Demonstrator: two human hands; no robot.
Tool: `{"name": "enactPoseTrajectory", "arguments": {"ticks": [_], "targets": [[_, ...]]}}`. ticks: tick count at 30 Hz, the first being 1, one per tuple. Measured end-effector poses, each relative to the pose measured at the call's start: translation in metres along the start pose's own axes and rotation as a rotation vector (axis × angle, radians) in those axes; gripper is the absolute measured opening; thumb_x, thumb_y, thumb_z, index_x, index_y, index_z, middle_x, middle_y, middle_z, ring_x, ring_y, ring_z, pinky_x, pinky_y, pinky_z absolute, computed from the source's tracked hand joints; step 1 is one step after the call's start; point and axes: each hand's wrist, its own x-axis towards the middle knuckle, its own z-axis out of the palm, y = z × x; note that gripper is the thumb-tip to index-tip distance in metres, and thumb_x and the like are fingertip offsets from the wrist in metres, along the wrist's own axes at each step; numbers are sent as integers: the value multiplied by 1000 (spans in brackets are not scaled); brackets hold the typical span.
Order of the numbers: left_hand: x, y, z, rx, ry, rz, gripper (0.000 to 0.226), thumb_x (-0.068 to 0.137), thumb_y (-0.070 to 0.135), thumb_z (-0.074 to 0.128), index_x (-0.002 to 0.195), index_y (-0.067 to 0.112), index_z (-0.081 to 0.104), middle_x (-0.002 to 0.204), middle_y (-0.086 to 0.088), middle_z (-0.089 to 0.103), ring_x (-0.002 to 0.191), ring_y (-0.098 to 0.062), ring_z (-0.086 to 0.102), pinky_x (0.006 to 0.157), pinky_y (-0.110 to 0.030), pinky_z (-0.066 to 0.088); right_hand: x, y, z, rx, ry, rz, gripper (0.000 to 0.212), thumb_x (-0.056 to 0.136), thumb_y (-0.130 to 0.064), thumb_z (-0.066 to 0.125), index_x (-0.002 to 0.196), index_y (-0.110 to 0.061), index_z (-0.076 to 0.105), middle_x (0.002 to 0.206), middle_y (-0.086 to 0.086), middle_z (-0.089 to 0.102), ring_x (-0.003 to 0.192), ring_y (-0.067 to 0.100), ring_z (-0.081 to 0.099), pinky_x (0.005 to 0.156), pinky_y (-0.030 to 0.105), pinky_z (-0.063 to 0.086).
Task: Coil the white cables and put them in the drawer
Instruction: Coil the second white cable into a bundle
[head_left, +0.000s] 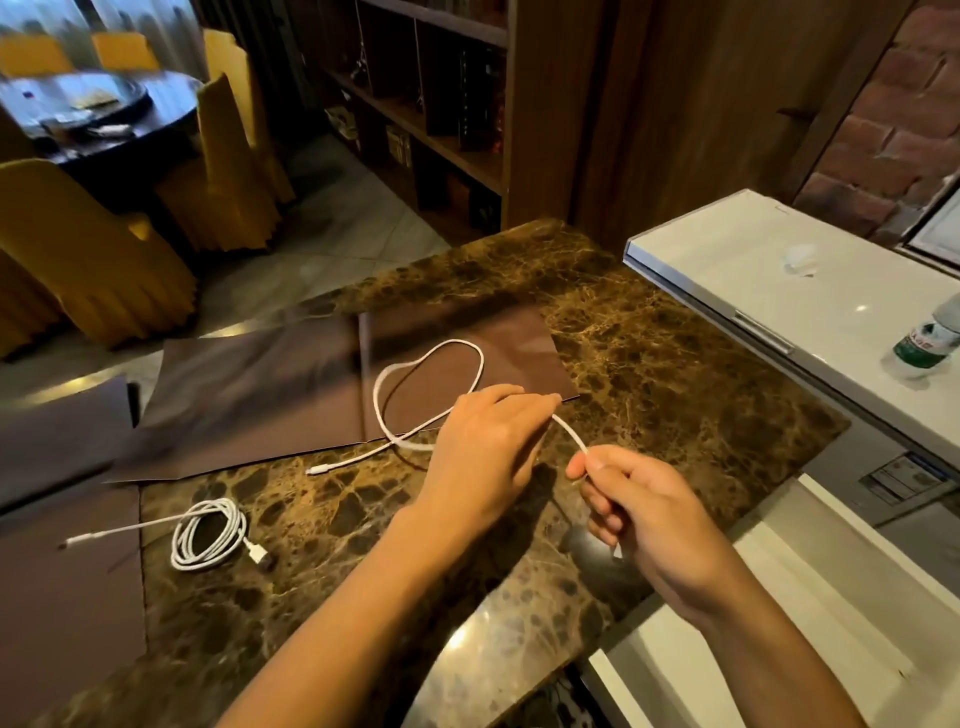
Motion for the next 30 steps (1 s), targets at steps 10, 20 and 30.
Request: {"name": "enactPoseTrajectory", "arguments": {"ticks": [10, 20, 30], "targets": [[-35, 55, 28, -515, -95, -303, 17, 97, 12, 55, 84, 17, 64, 80, 4, 67, 72, -7, 59, 67, -25, 45, 21, -45, 8, 757, -65, -16, 19, 98, -21, 46, 91, -10, 58, 64, -4, 40, 54, 7, 31, 50, 23, 30], [-28, 70, -8, -378, -209, -229, 26, 102, 26, 49, 81, 16, 62, 77, 1, 65, 72, -14, 58, 67, -24, 39, 46, -6, -8, -91, 171, -364, 27, 103, -18, 48, 86, -12, 69, 68, 4, 55, 61, 16, 47, 56, 34, 36], [19, 36, -21, -376, -53, -191, 50, 92, 37, 68, 51, 13, 53, 50, -3, 52, 49, -15, 47, 54, -29, 38, 6, 41, 22, -75, 31, -206, 36, 96, -36, 45, 71, -17, 63, 65, 0, 60, 63, 8, 56, 63, 27, 46]]}}
